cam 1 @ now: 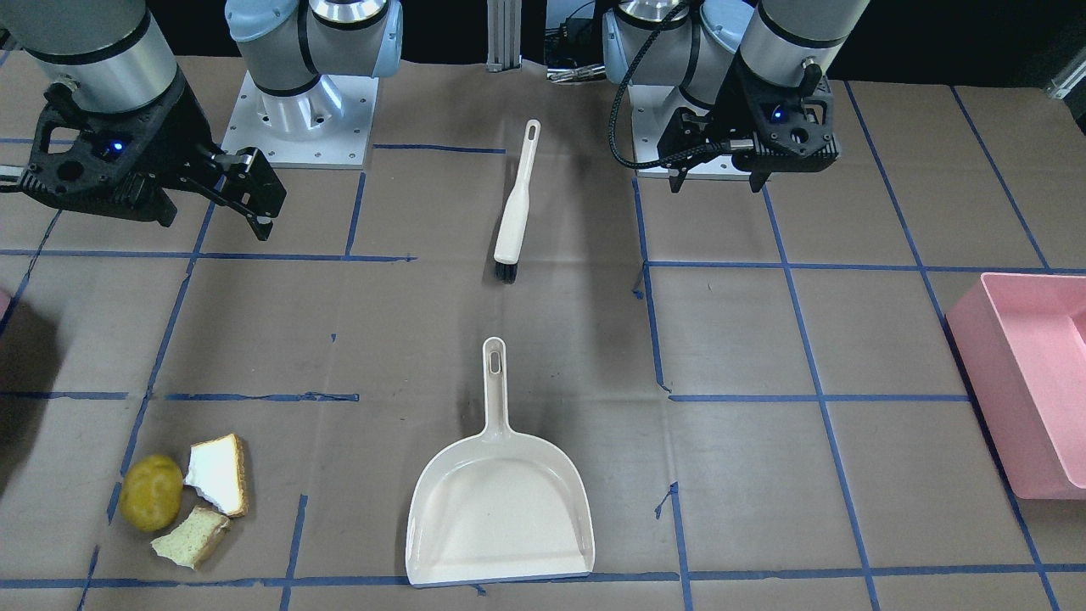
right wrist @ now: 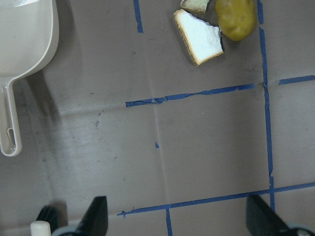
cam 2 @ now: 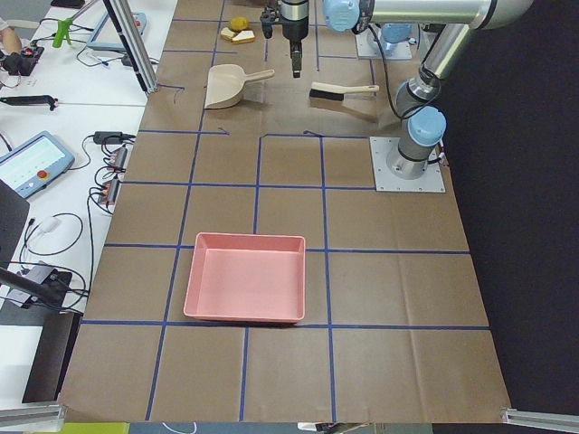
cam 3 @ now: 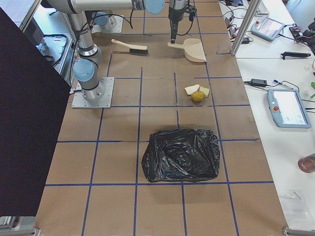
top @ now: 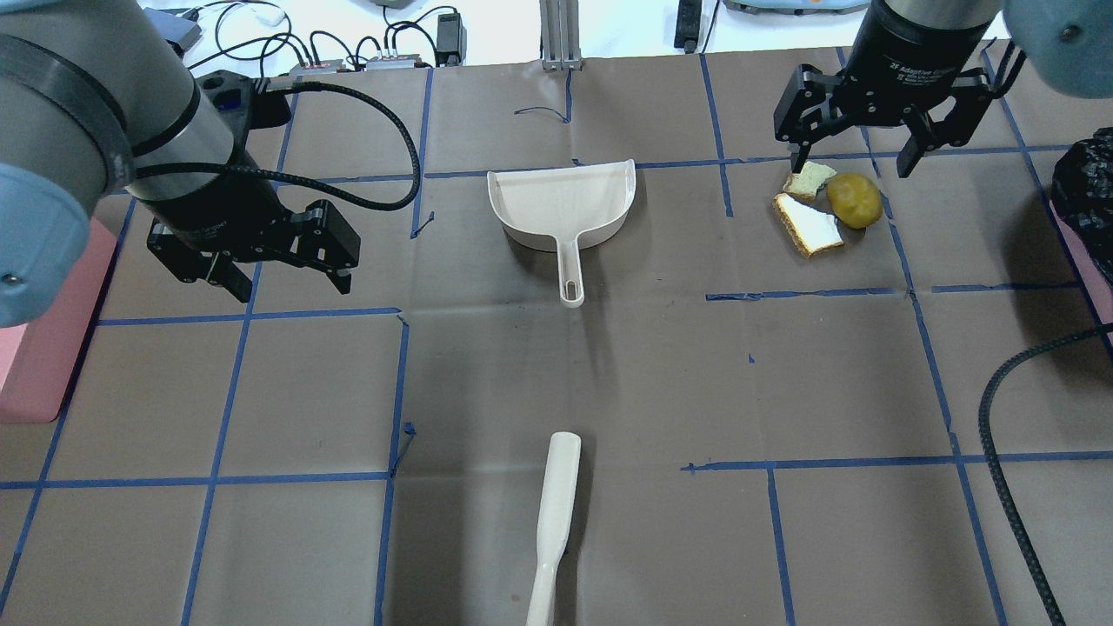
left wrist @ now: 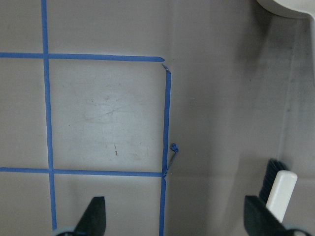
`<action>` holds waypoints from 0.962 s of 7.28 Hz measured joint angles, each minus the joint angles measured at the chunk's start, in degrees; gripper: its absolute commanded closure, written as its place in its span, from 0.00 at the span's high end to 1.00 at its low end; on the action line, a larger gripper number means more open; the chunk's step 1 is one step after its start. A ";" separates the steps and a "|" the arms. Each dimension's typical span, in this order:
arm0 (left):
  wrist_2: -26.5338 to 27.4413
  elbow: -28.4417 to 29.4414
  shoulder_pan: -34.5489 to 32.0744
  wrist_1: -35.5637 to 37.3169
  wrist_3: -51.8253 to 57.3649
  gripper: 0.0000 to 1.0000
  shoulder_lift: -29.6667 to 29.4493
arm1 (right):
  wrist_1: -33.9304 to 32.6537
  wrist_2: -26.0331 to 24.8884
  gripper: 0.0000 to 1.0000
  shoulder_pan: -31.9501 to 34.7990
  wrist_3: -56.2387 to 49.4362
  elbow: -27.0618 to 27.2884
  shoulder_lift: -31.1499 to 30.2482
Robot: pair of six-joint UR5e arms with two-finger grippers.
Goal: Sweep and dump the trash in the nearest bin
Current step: 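Move the left gripper down toward the white brush handle, then lower the left gripper over the brush handle and close on it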
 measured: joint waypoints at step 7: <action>-0.45 -14.19 -20.67 10.72 -2.32 1.00 0.58 | 0.01 -0.07 1.00 -0.15 -0.22 0.25 -0.08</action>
